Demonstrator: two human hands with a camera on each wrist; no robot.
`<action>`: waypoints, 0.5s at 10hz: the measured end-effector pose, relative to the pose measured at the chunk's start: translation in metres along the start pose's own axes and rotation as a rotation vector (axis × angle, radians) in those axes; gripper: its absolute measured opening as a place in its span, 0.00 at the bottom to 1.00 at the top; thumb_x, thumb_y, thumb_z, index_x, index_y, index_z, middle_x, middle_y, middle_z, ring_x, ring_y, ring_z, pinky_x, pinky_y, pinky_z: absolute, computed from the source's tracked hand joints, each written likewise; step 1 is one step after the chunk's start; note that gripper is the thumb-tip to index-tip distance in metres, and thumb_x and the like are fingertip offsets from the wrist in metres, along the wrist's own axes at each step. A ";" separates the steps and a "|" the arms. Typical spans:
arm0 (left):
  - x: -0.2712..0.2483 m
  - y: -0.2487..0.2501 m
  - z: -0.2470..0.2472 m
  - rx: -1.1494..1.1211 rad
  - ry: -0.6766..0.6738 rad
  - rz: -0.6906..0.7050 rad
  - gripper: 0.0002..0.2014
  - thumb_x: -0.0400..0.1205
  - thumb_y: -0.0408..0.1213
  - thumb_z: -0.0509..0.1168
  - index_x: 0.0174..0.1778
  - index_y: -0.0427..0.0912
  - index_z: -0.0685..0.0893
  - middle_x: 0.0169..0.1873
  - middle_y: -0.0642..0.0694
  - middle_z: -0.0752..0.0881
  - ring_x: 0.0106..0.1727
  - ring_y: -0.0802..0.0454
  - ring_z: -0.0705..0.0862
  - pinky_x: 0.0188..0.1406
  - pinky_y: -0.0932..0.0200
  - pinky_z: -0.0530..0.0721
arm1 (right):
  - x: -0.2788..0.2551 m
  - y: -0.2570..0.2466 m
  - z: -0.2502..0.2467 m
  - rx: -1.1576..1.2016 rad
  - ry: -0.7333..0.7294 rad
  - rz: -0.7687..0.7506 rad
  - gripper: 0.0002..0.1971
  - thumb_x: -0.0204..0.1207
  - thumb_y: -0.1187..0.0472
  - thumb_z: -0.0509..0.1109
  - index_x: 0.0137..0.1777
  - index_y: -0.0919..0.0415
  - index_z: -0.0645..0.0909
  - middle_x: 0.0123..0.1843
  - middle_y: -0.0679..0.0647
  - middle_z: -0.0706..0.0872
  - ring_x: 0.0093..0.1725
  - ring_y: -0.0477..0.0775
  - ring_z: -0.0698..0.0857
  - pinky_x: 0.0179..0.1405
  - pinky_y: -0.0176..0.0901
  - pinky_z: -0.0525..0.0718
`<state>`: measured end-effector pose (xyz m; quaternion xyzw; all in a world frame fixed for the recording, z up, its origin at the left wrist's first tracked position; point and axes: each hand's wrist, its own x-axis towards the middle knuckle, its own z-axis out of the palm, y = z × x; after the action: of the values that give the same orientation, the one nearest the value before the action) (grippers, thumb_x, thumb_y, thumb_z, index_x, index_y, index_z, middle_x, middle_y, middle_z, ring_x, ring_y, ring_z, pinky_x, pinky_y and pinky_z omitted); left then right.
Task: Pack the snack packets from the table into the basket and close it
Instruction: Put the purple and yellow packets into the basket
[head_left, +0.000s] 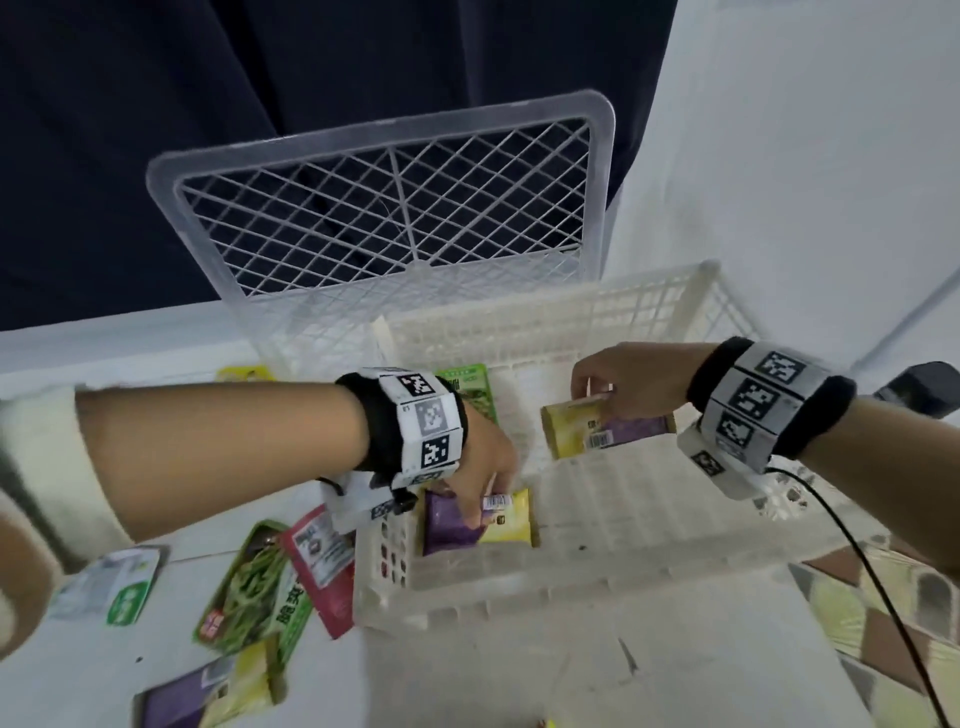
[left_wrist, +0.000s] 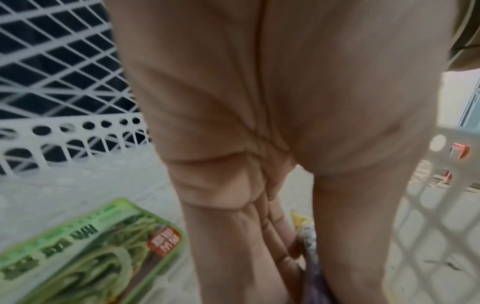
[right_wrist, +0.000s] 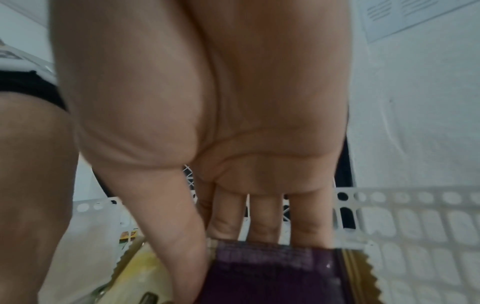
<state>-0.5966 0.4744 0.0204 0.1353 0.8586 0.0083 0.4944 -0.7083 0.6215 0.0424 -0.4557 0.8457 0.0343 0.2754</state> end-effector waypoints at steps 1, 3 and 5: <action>0.014 0.006 0.006 -0.050 -0.082 0.012 0.16 0.77 0.37 0.73 0.54 0.28 0.84 0.40 0.37 0.85 0.28 0.56 0.82 0.19 0.70 0.76 | 0.006 -0.002 0.006 -0.007 -0.028 -0.030 0.14 0.79 0.63 0.64 0.64 0.55 0.78 0.51 0.48 0.77 0.38 0.45 0.74 0.29 0.30 0.66; 0.026 0.009 0.023 0.080 -0.238 0.027 0.18 0.81 0.37 0.67 0.61 0.28 0.80 0.44 0.43 0.80 0.36 0.54 0.78 0.24 0.69 0.74 | 0.023 -0.012 0.020 0.028 -0.097 -0.080 0.12 0.80 0.64 0.62 0.62 0.55 0.77 0.43 0.43 0.76 0.40 0.46 0.75 0.34 0.34 0.70; -0.006 0.005 0.028 0.267 -0.174 -0.106 0.08 0.85 0.32 0.57 0.45 0.36 0.81 0.40 0.45 0.78 0.33 0.51 0.74 0.22 0.73 0.73 | 0.035 -0.030 0.026 0.014 -0.162 -0.134 0.07 0.78 0.63 0.65 0.52 0.51 0.76 0.45 0.44 0.77 0.50 0.49 0.76 0.45 0.38 0.72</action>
<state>-0.5689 0.4746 0.0122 0.1546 0.8118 -0.1437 0.5444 -0.6885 0.5857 0.0086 -0.5051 0.7886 0.0468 0.3476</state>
